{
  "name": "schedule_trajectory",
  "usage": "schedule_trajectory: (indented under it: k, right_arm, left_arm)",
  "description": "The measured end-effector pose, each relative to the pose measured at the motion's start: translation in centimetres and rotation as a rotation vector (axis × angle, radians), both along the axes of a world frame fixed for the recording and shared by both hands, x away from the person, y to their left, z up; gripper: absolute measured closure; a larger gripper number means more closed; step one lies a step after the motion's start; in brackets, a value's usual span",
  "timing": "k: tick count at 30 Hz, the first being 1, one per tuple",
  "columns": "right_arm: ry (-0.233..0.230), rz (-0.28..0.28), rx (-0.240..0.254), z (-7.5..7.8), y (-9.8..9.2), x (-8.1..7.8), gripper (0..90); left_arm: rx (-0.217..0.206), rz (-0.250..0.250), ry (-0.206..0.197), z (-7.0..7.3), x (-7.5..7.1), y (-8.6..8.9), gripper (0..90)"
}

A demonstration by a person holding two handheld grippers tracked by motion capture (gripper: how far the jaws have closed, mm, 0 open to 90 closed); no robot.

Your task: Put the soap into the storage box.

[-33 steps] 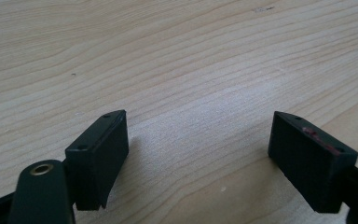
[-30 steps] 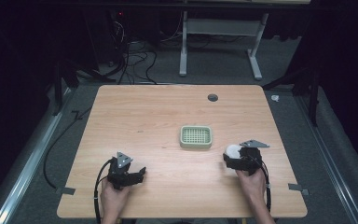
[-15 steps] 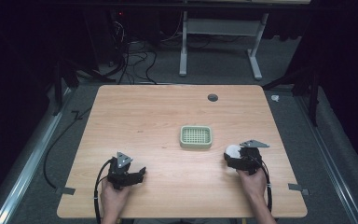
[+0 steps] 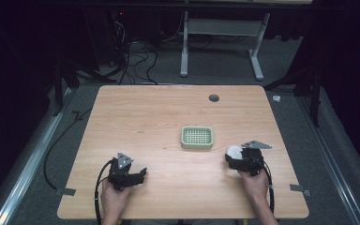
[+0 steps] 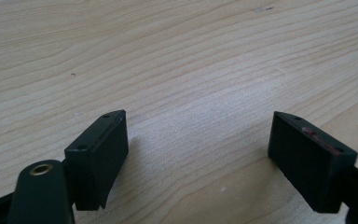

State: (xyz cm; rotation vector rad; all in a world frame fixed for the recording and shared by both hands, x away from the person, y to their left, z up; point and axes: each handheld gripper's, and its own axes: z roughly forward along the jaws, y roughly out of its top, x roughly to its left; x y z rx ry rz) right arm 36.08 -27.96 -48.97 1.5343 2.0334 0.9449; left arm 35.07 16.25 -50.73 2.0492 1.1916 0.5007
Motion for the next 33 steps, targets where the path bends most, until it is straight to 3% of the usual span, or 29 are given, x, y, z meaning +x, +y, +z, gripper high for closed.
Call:
schedule_trajectory:
  k: [17,33]
  right_arm:
    - [-0.03,0.045,0.034,2.2,0.0,-0.4,24.4]
    - [-0.062,0.098,0.06,5.3,1.2,0.7,24.4]
  left_arm:
    - [-0.002,0.0,-0.001,0.0,0.0,0.0,20.6]
    - [-0.002,-0.001,0.001,0.0,0.0,0.0,20.6]
